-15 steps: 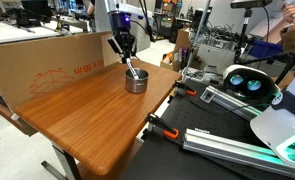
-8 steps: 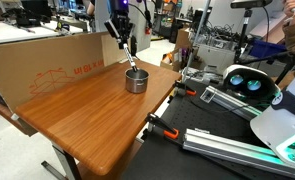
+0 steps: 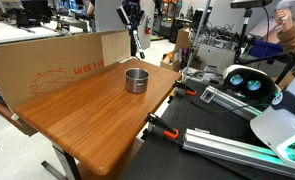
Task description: Remove the black marker from the silver pot
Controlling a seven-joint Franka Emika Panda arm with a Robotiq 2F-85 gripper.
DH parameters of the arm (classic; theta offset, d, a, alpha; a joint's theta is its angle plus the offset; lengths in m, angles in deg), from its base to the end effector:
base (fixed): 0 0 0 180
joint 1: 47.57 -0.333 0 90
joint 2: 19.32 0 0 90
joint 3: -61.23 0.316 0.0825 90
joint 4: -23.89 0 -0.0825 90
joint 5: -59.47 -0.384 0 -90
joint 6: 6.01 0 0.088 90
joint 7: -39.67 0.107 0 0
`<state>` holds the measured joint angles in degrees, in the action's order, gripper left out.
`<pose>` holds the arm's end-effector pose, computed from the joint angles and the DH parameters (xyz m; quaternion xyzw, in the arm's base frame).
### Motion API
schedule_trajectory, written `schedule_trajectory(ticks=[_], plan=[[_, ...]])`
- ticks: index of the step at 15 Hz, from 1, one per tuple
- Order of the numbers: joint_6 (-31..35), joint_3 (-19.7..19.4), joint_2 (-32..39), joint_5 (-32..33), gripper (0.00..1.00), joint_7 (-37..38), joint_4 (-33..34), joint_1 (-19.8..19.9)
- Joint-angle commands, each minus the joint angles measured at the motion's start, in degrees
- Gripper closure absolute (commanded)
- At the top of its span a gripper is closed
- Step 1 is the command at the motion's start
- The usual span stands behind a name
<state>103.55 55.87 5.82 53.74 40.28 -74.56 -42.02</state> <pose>0.6249 -0.1082 0.3162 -0.9851 0.1198 0.1181 0.0352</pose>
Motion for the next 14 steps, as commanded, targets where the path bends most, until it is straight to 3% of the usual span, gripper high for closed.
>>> schedule_trajectory(ticks=[1, 8, 14], plan=[[-0.63, -1.11, 0.41, 0.69, 0.95, 1.52, -0.02, 1.44], [4.69, -2.51, 7.00, 0.10, 0.95, 3.29, 0.51, 3.92], [7.28, -2.66, 13.88, 0.89, 0.95, 4.69, 2.16, 3.67]])
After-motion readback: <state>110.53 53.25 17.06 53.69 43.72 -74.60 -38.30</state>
